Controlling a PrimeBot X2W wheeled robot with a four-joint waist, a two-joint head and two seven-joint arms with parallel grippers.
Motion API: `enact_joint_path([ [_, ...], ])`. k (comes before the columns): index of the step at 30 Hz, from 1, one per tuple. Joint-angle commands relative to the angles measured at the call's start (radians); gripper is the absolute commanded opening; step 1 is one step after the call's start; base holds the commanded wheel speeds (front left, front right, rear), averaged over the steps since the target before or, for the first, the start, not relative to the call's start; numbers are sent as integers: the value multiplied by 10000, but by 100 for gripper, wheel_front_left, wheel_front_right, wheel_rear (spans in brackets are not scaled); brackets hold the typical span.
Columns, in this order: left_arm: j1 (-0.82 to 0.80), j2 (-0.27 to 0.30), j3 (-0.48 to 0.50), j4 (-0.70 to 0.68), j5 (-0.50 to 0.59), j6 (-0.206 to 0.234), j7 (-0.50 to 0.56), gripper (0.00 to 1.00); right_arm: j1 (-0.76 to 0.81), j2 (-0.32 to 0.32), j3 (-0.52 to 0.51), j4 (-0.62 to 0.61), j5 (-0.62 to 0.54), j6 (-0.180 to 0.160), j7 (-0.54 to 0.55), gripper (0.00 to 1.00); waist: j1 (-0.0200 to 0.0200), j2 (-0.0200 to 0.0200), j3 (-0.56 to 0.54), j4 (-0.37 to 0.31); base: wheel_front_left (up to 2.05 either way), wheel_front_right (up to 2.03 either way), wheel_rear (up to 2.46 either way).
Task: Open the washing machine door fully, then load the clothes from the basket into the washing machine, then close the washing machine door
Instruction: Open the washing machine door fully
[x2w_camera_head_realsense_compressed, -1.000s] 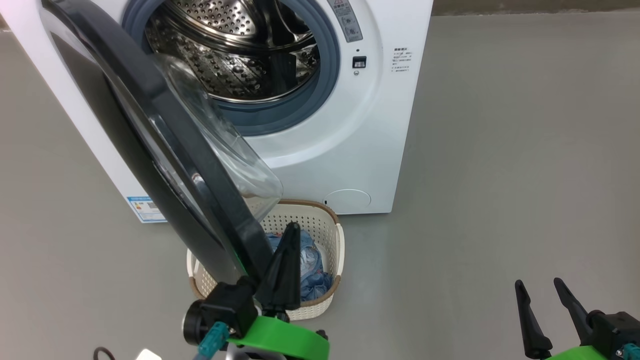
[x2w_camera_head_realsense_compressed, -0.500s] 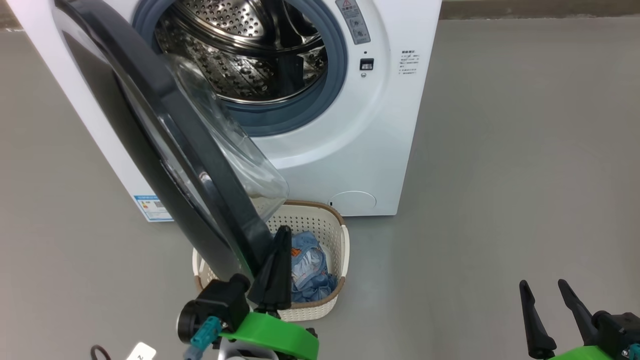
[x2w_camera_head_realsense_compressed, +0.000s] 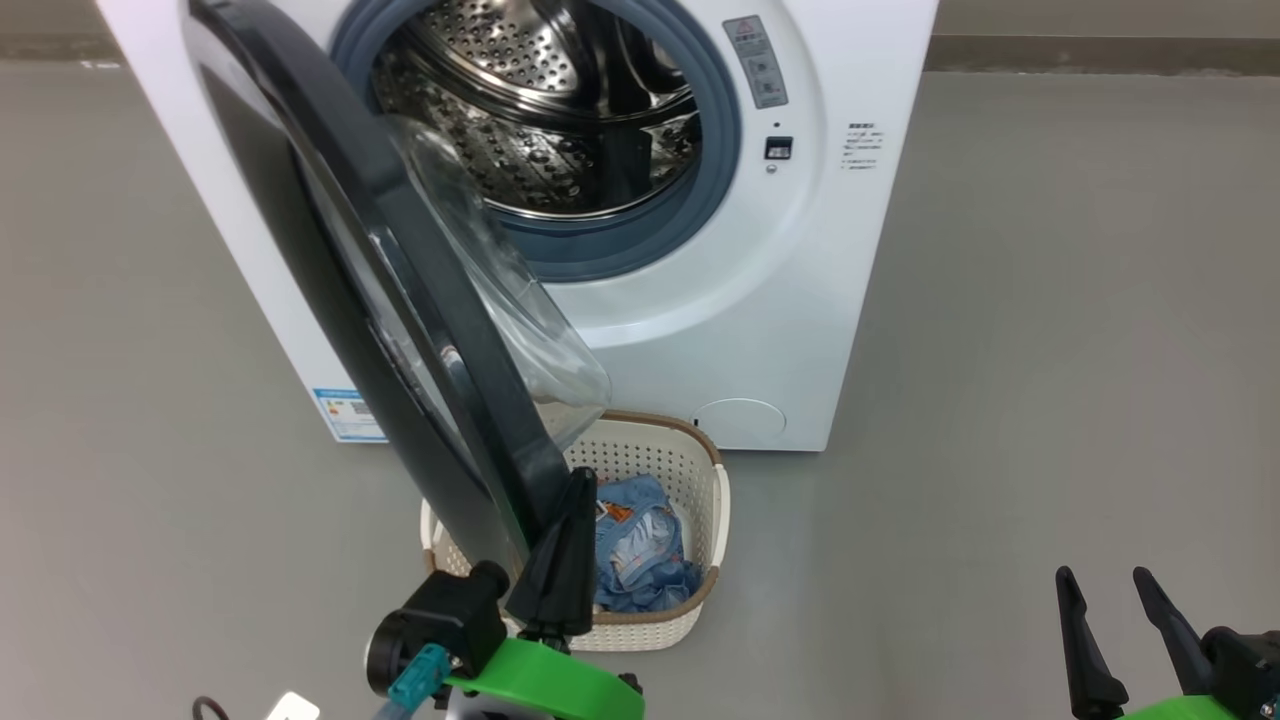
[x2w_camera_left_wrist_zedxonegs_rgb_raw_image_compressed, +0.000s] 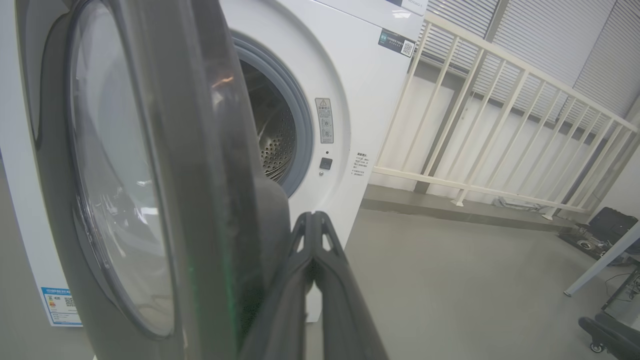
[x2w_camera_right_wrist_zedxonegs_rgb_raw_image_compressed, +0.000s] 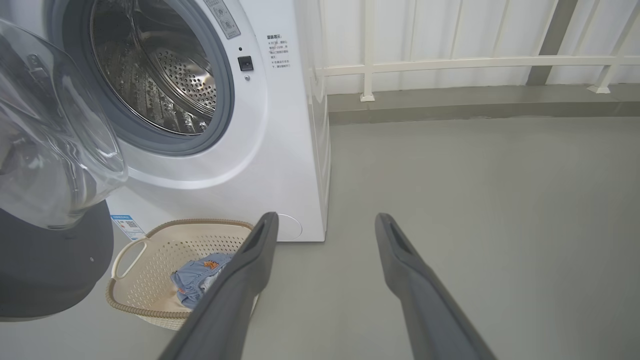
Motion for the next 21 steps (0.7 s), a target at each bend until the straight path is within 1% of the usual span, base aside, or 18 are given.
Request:
enact_joint_path([
  [1,-144,104,406,-96,56,75,-108,0,-259,-158,222,-260,59,44,-23,100,0,0,5,99,0,0,0],
  [5,-143,116,445,58,-4,109,-89,0,-328,-158,258,-257,125,44,-6,100,0,0,82,225,0,0,0],
  [12,-110,225,625,276,-22,165,-105,0,-347,-158,203,-199,157,44,19,100,0,0,125,254,0,0,0],
  [21,-10,224,759,-11,88,326,-124,0,-374,-158,46,-116,190,44,6,100,0,0,255,847,0,0,0],
])
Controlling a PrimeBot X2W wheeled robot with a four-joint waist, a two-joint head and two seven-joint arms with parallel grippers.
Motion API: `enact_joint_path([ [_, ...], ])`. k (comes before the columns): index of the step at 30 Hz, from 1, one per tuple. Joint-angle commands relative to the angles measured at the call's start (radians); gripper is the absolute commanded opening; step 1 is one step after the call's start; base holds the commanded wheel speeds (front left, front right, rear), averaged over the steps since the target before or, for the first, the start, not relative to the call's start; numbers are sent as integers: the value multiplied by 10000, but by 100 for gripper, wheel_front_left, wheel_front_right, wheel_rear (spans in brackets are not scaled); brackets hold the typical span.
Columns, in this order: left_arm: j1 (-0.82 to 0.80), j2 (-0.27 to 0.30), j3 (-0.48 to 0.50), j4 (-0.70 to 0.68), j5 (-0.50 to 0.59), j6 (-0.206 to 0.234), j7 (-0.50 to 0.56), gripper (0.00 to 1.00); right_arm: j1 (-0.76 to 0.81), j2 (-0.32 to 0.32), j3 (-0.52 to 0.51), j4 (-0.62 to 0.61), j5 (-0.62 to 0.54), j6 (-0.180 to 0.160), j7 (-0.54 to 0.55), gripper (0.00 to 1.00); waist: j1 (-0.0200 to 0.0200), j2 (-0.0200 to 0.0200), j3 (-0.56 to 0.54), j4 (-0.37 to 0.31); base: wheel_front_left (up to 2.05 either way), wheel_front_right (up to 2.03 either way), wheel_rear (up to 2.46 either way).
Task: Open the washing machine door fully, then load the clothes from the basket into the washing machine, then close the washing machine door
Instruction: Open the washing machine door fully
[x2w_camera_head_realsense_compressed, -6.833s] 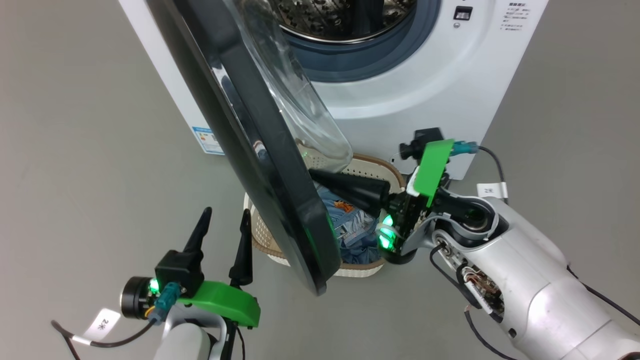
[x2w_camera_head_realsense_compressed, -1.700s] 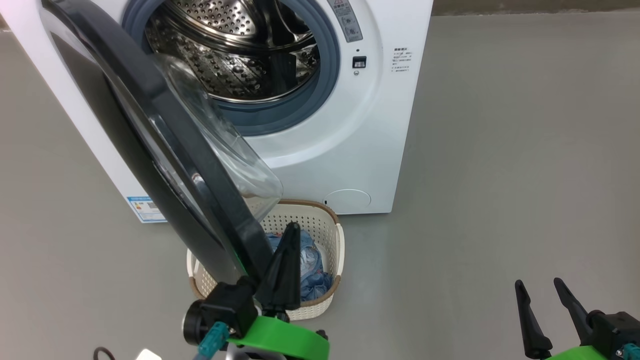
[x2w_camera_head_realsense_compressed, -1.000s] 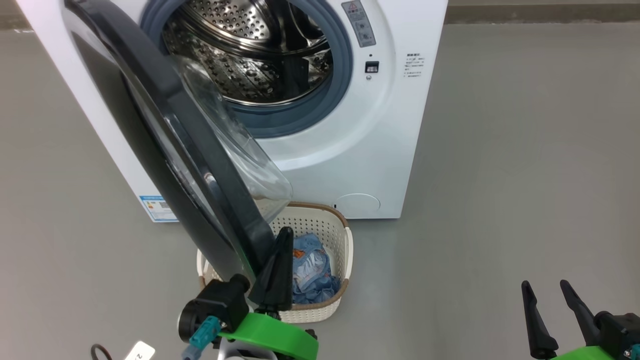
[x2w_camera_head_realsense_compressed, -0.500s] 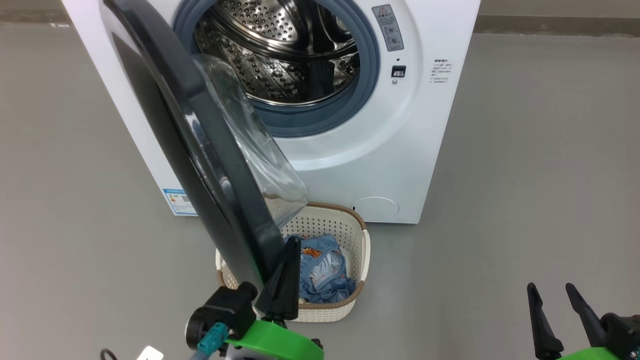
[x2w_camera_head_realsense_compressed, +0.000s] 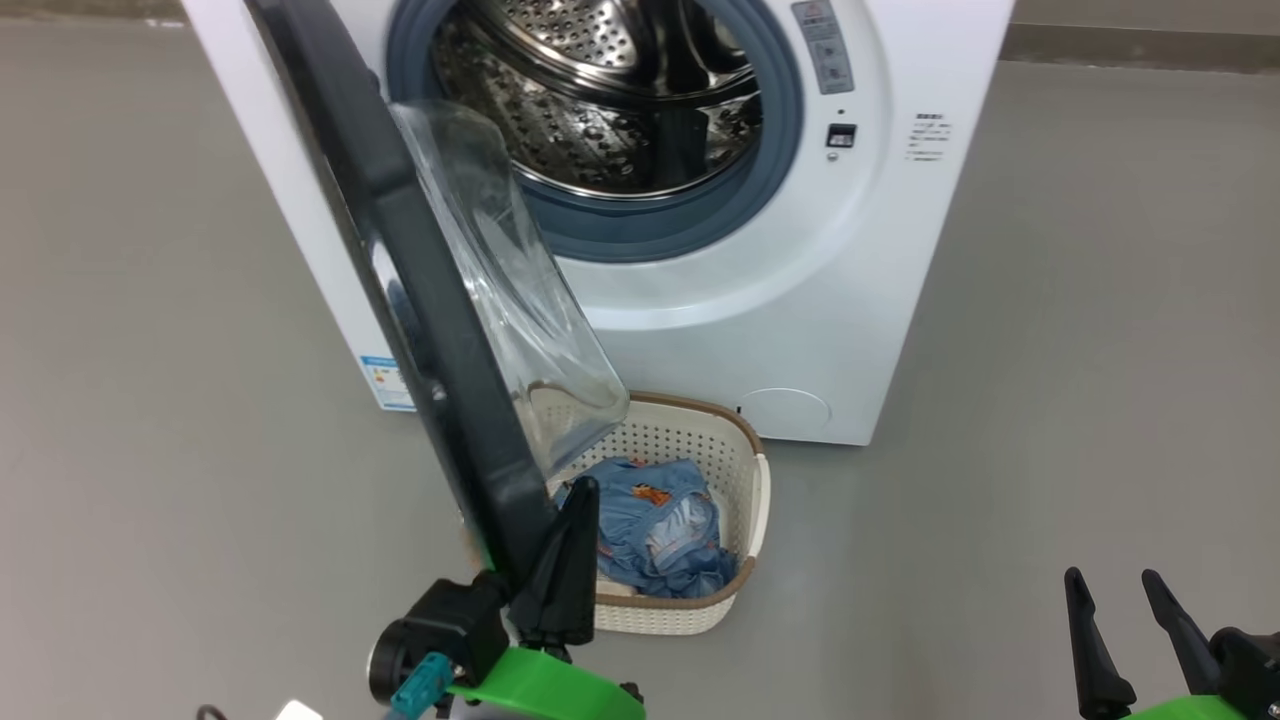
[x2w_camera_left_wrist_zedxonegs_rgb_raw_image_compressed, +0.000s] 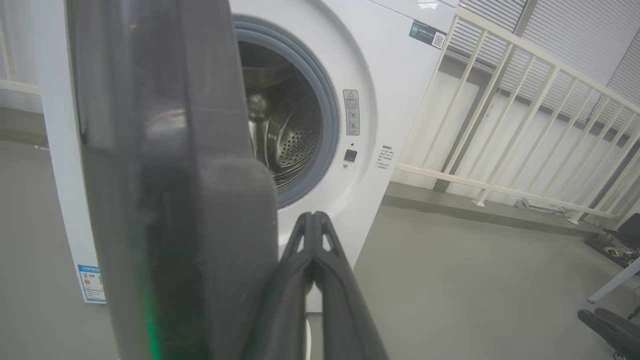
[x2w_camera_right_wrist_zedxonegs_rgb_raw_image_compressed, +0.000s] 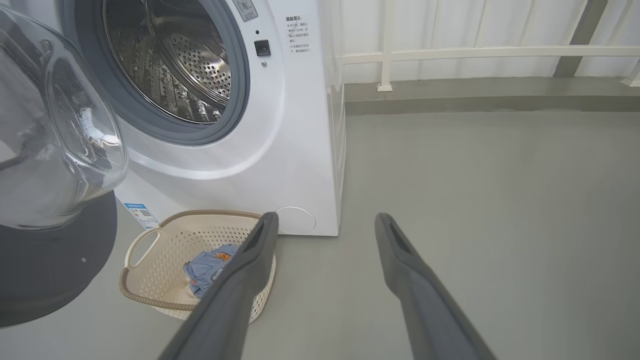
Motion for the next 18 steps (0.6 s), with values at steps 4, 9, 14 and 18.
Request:
enact_joint_path([
  [4,-14,310,771,-305,142,430,-127,0,-361,-158,185,-141,140,44,-5,100,0,0,48,430,0,0,0],
  [9,165,322,742,-508,278,520,-131,0,-337,-158,156,-44,134,44,-18,100,0,0,32,762,0,0,0],
  [14,370,381,838,-630,316,647,-132,0,-337,-158,127,-25,138,44,-30,100,0,0,-6,1088,0,0,0],
  [18,541,515,1086,-703,281,792,-133,0,-314,-158,160,11,146,44,-24,100,0,0,-76,1289,0,0,0],
])
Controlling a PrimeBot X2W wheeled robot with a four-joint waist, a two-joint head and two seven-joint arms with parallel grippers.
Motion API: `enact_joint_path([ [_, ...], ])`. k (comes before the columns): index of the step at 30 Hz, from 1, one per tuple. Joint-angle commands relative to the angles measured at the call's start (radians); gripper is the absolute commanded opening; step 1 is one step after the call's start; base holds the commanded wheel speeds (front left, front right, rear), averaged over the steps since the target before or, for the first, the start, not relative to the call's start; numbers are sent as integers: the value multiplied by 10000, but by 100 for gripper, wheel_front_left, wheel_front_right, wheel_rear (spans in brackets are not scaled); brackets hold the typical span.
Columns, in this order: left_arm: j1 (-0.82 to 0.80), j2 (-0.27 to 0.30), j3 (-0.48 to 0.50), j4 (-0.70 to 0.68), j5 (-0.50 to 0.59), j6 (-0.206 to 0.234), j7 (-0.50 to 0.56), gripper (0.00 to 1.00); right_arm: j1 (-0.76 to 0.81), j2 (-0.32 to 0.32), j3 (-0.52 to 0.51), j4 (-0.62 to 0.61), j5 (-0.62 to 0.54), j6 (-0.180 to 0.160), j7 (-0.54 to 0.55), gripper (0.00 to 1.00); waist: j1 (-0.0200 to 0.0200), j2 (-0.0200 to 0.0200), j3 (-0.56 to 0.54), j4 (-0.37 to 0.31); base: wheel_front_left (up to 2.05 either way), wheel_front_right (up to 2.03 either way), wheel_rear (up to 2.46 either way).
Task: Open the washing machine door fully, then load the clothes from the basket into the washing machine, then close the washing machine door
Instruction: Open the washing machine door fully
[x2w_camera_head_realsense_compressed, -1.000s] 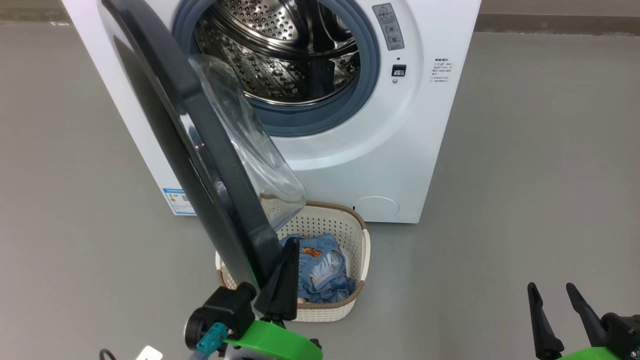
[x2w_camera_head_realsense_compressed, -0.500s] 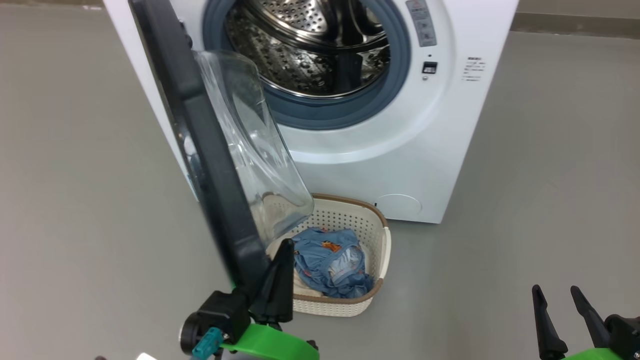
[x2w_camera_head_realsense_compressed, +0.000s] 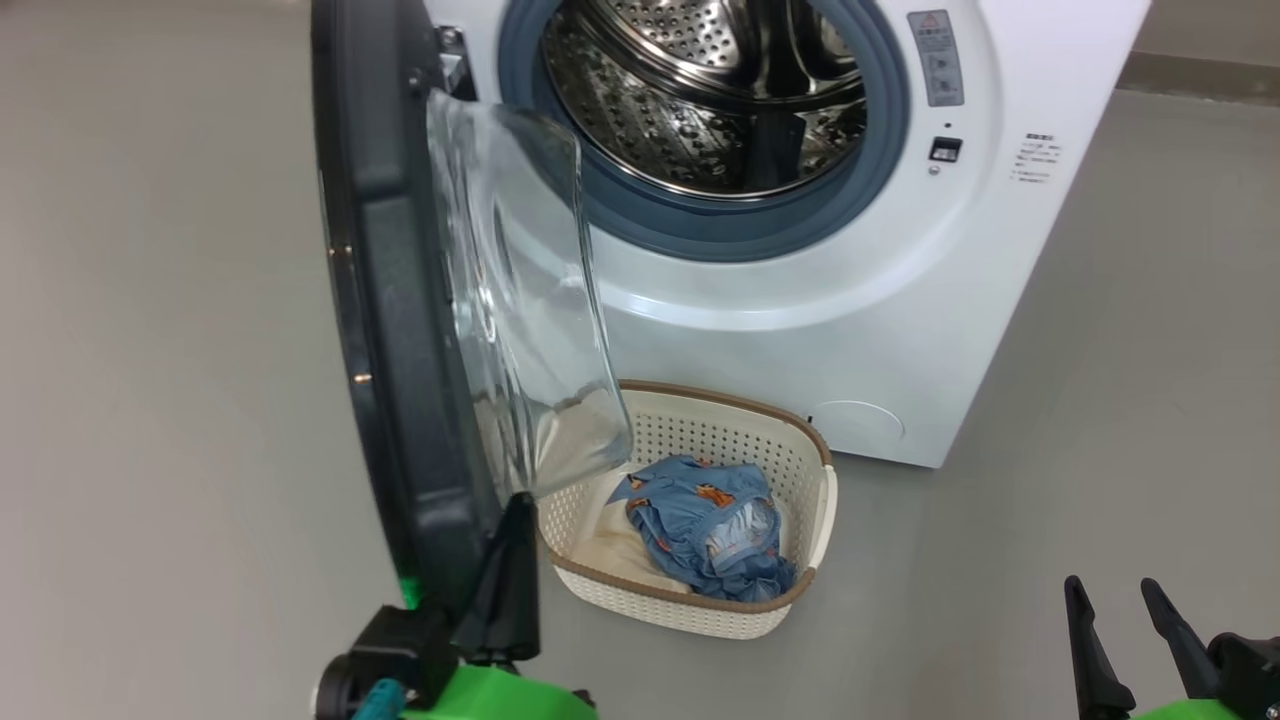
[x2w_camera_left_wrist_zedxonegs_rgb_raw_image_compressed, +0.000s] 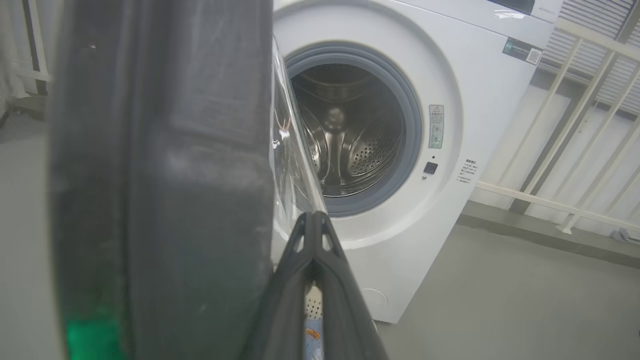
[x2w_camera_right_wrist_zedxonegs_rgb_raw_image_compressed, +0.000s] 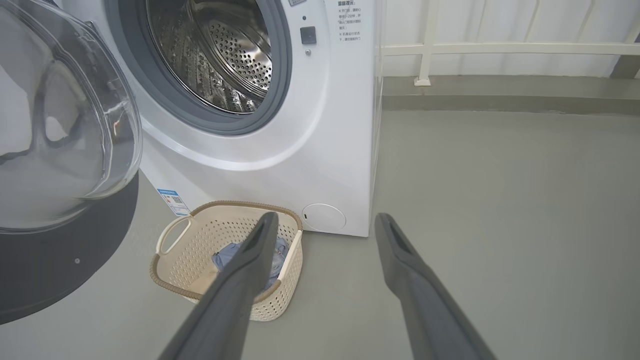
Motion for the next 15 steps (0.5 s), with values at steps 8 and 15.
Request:
enact_joint_path([
  [8,98,559,1253,-623,94,402,-61,0,-216,-160,255,-142,166,44,-10,100,0,-1,-185,346,0,0,0],
  [15,137,936,2123,-850,50,583,-62,0,-228,-160,334,-131,285,44,7,100,0,-1,-159,332,0,0,0],
])
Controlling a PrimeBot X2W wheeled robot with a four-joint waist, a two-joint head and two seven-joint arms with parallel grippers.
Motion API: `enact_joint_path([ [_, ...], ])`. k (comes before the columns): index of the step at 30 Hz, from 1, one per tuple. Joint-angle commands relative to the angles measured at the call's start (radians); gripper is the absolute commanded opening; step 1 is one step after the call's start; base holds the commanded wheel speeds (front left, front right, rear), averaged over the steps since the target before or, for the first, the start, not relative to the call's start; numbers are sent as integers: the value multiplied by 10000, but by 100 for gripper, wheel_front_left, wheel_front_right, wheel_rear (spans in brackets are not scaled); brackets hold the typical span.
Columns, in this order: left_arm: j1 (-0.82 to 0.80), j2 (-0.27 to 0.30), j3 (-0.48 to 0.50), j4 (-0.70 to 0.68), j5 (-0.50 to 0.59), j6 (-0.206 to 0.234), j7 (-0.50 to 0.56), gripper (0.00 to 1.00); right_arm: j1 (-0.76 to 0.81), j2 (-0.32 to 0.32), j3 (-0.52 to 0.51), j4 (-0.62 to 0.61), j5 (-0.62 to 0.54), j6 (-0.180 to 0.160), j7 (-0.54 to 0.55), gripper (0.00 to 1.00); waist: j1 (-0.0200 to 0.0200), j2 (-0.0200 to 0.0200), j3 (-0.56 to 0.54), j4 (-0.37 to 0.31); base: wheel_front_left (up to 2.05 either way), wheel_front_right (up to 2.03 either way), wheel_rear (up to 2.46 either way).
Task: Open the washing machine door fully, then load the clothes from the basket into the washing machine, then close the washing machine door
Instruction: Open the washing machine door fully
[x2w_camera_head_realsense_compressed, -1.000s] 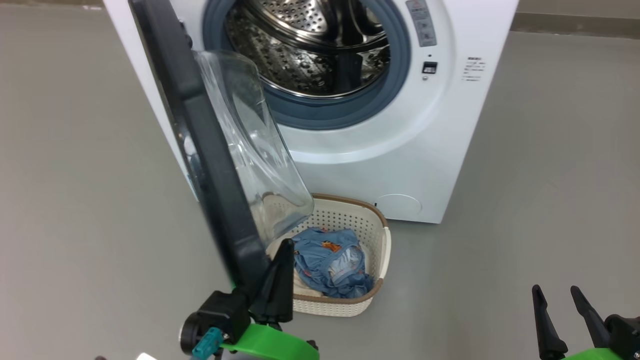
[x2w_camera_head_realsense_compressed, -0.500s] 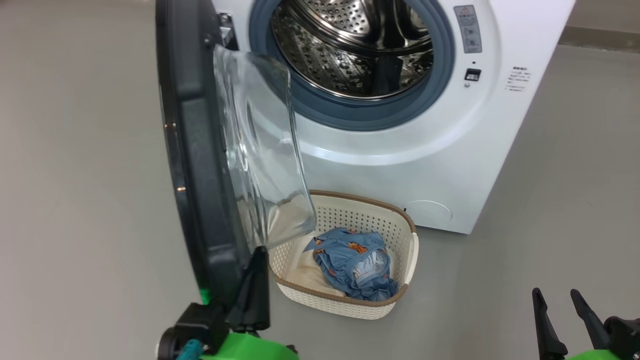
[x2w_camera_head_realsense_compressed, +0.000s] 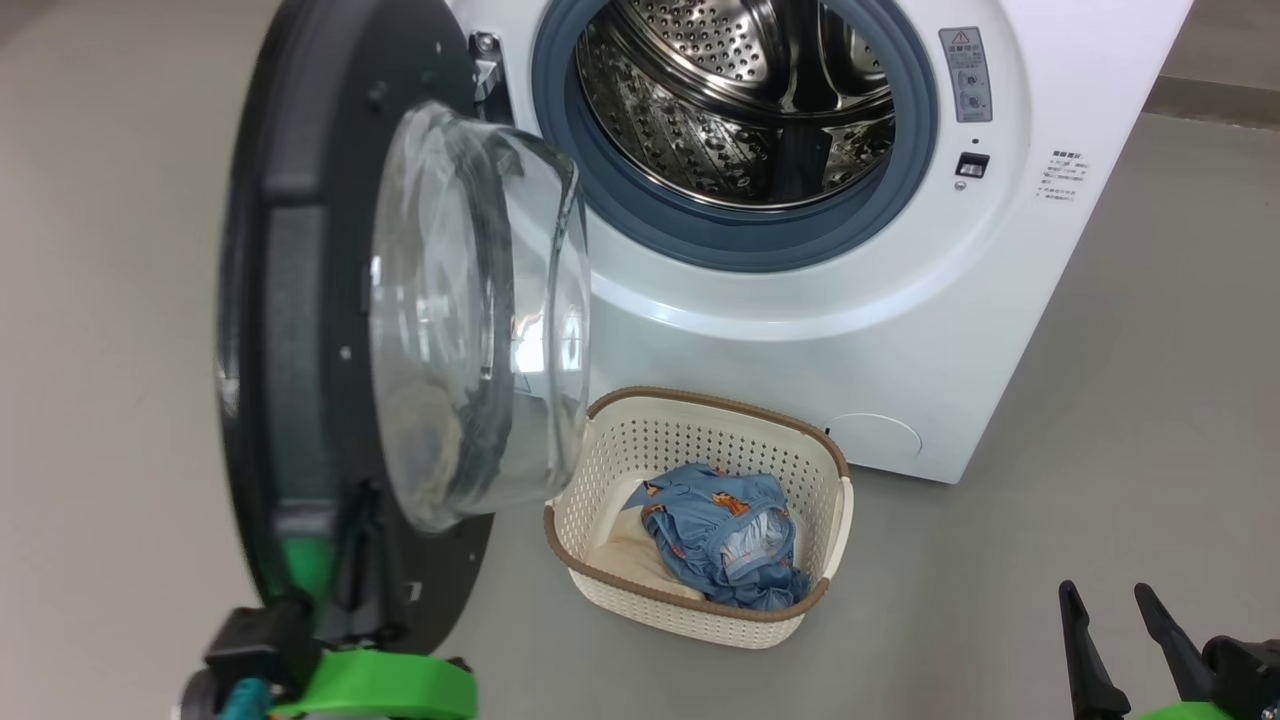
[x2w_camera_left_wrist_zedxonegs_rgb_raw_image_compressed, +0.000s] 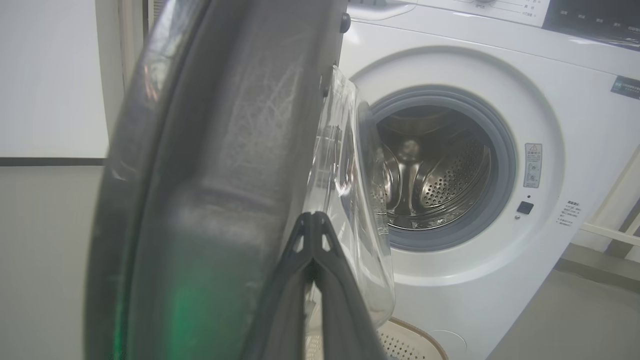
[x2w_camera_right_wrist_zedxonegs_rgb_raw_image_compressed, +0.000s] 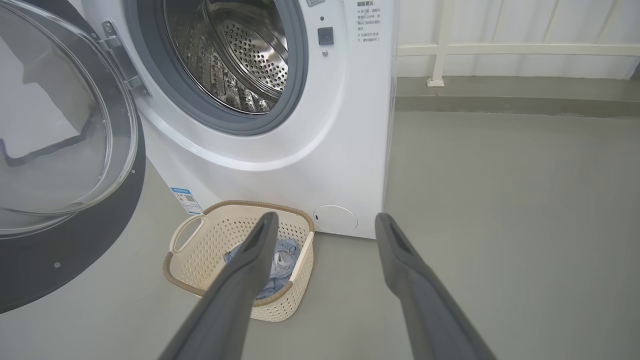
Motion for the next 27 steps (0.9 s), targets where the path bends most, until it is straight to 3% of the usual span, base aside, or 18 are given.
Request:
enact_joint_path([
  [1,-227,313,635,-302,43,169,-64,0,-248,-162,258,-238,213,44,12,100,0,0,17,-29,0,0,0],
  [13,-551,932,2279,173,-141,348,-64,0,-399,-162,254,-205,212,44,63,100,0,0,159,-391,0,0,0],
  [27,-1322,1541,3782,1806,-231,-47,-64,0,-539,-162,227,-110,279,44,48,100,0,0,237,-743,0,0,0],
])
